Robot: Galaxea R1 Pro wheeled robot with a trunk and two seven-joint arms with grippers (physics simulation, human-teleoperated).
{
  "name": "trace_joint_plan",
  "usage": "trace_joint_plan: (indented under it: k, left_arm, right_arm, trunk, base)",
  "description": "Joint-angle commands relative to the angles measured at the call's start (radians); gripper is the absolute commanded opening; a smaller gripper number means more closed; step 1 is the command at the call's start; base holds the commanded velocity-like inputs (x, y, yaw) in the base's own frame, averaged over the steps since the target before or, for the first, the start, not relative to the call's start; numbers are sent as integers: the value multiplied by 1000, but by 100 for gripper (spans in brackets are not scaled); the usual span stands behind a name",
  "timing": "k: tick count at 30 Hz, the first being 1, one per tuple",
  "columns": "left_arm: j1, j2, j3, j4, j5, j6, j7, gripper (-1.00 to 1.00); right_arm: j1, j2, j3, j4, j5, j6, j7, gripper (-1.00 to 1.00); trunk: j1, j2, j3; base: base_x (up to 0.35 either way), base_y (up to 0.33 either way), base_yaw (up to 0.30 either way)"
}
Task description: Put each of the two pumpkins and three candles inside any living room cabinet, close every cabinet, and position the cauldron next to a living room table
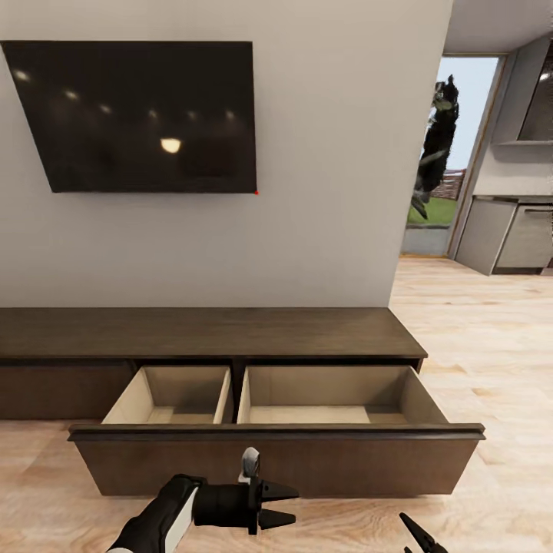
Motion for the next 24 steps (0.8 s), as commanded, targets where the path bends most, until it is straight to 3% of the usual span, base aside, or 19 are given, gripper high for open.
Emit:
trace_joint_plan:
  k: [1, 9, 19, 24]
  left_arm:
    - [0, 0, -3, 0, 4, 9, -1, 100]
    - [0, 0, -3, 0, 5, 9, -1, 100]
    - [0, 0, -3, 0, 4, 9, -1, 100]
    - [0, 0, -3, 0, 4, 9, -1, 100]
  right_arm:
    - [0, 0, -2, 1, -5, 9, 2, 100]
    - [0, -1, -2, 1, -6, 8, 2, 100]
    - [0, -1, -5, 1, -8, 7, -2, 100]
    - [0, 0, -5, 2, -8, 6, -3, 100]
  trunk:
    - [-1, 0, 3]
    - [-27, 47, 29]
    - [-65, 117, 60]
    - [-84, 152, 76]
  base:
    - [0, 0, 0]
    - [-40, 0, 0]
    - [-307, 0, 3]
    - [-332, 0, 175]
